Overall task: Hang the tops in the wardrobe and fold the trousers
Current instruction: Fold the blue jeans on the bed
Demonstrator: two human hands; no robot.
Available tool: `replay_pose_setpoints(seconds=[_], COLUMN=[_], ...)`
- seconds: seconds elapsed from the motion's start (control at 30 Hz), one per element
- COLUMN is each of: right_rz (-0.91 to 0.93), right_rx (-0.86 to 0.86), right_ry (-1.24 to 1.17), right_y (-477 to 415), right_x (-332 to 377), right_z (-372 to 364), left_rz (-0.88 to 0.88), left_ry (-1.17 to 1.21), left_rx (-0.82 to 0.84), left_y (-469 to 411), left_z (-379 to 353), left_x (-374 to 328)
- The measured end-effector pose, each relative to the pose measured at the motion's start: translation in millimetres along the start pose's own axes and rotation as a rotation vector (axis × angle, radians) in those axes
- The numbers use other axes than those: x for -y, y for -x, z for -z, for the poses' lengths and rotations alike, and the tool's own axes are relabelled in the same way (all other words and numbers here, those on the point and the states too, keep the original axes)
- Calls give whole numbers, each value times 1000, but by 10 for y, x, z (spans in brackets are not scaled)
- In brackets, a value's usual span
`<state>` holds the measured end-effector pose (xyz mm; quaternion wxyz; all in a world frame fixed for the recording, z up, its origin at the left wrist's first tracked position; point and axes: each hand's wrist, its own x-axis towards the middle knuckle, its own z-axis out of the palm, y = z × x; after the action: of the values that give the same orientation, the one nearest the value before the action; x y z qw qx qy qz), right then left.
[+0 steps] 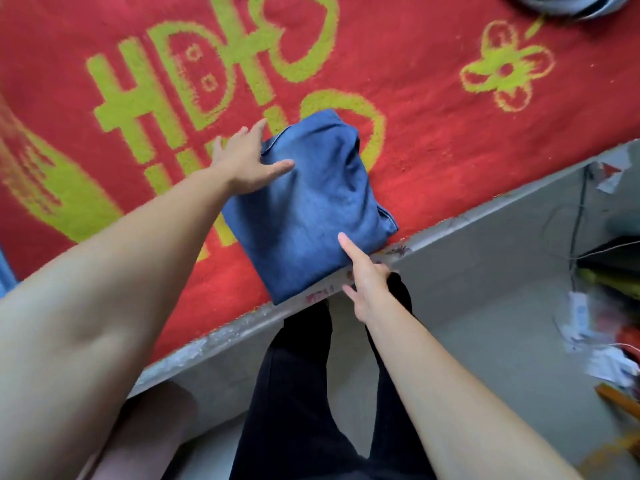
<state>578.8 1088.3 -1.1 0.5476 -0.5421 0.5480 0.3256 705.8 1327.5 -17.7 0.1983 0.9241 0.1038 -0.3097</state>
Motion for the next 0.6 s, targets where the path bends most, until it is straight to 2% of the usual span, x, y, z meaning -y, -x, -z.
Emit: replay_pose_setpoints(seconds=[0.07,0.1,0.2,0.27,0.3,0.37,0.43,0.6], right_rz=[-85,-69,9,91,124,161,146,174], right_rx=[259,297,250,211,212,254,353,541], right_ry=[-113,-114,-197,-251,-244,-166,-22,206], right_y=[-30,-45,-56,-60,-72,-99,-136,-201], right_x=[-70,-93,-48,97,194,402,570,833], right_z=[1,-5,-34,9,50,137,191,167], left_rz=[19,31,91,191,259,400,480,461], left_ry=[12,51,122,198,308,697,1022,1347], left_rx=[104,109,-24,-40,-15,67,126,131], left_y=[-48,-20,147,304,395,599,762,973], left_z=[1,-7,-61,-101,-139,-255,-373,-471], left_x=[5,6,36,78,114,190,230,241])
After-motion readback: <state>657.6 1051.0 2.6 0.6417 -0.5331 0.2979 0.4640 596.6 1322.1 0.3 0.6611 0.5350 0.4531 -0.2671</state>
